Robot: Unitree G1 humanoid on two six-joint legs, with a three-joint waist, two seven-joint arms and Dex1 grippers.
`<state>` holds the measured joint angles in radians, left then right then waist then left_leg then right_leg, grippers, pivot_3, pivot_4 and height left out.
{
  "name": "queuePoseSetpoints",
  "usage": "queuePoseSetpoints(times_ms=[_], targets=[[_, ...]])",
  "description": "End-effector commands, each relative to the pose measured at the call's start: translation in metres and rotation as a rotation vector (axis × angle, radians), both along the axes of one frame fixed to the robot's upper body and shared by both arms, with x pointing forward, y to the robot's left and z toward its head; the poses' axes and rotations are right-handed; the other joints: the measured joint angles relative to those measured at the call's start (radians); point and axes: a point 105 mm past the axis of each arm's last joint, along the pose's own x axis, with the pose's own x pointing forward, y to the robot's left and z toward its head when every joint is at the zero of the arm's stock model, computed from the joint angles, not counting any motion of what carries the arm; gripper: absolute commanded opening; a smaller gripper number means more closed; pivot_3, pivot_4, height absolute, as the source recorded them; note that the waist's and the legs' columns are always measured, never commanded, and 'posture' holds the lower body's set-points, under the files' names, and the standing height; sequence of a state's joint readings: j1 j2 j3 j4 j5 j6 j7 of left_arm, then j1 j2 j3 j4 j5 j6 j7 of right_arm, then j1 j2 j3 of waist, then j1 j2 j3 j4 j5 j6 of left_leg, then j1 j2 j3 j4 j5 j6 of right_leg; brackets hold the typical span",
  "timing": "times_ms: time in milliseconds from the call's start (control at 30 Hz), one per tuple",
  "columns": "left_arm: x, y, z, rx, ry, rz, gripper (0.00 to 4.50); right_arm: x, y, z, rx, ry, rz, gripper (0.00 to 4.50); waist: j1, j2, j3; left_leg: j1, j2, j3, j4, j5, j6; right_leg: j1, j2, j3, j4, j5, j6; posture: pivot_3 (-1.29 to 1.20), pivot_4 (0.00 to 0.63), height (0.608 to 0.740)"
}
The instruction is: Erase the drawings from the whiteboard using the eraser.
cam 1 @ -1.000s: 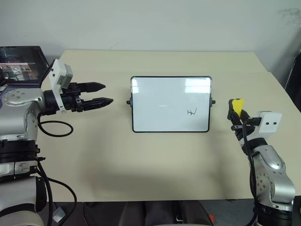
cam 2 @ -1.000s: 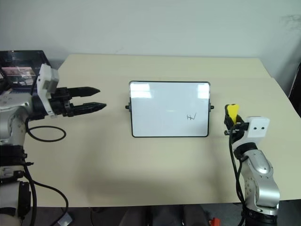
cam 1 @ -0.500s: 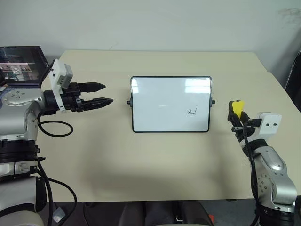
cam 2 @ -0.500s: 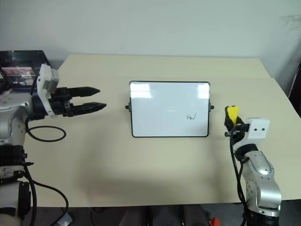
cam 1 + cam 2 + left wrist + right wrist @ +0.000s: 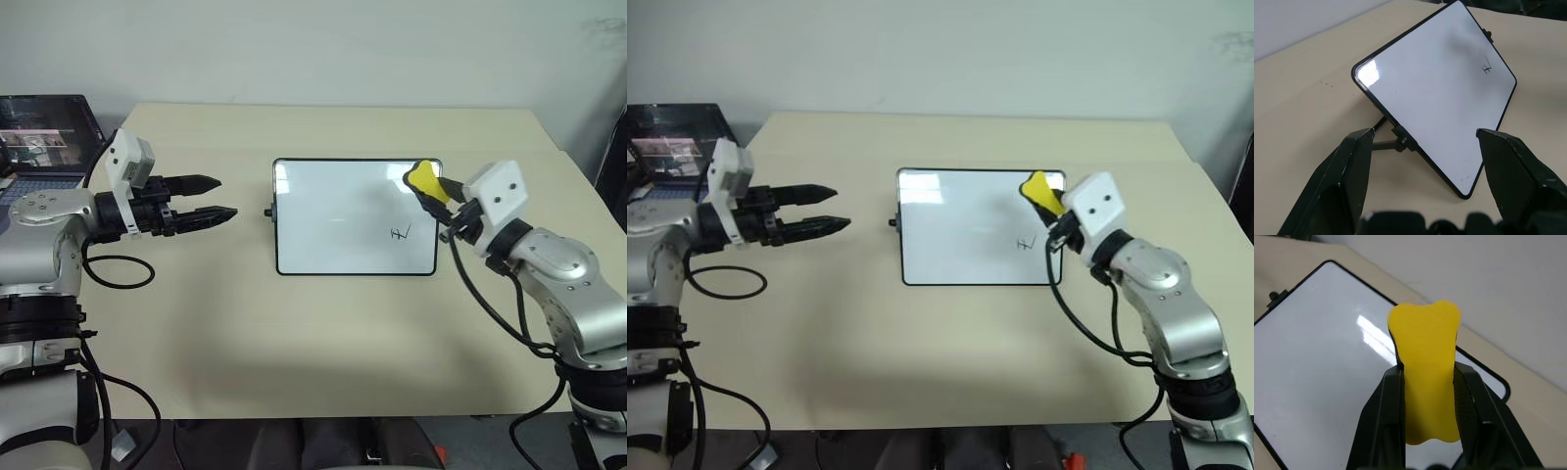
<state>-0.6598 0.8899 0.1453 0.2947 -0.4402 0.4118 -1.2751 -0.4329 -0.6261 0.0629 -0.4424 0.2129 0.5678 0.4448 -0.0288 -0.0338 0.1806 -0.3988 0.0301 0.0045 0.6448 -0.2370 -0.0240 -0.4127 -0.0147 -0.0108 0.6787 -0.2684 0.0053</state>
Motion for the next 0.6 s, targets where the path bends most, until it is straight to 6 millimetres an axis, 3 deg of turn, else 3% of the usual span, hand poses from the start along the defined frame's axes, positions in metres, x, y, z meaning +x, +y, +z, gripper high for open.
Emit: queuePoseSetpoints(times_ms=[33,267,600], targets=[[-0.004,-0.002,0.015,-0.007,-0.058,-0.012,3.63,0.001,0.010,0.004,-0.108,-0.055,0.050,0.99,0.000,0.000,0.000,0.000,0.000,0.000,0.000,0.000,0.000,0.000,-0.001,0.000,0.000,0.000,0.000,0.00,0.150,0.740],[-0.004,-0.004,0.014,-0.009,-0.057,-0.010,3.63,0.019,0.022,-0.010,-0.247,-0.078,0.088,0.99,0.000,0.000,0.000,0.000,0.000,0.000,0.000,0.000,0.000,0.000,0.000,0.000,0.000,0.000,0.000,0.00,0.150,0.740],[-0.004,-0.004,0.018,-0.003,-0.063,-0.013,3.63,0.054,0.011,-0.028,-0.407,-0.119,0.045,0.99,0.000,0.000,0.000,0.000,0.000,0.000,0.000,0.000,0.000,0.000,0.000,0.000,0.001,0.000,0.000,0.00,0.150,0.740]])
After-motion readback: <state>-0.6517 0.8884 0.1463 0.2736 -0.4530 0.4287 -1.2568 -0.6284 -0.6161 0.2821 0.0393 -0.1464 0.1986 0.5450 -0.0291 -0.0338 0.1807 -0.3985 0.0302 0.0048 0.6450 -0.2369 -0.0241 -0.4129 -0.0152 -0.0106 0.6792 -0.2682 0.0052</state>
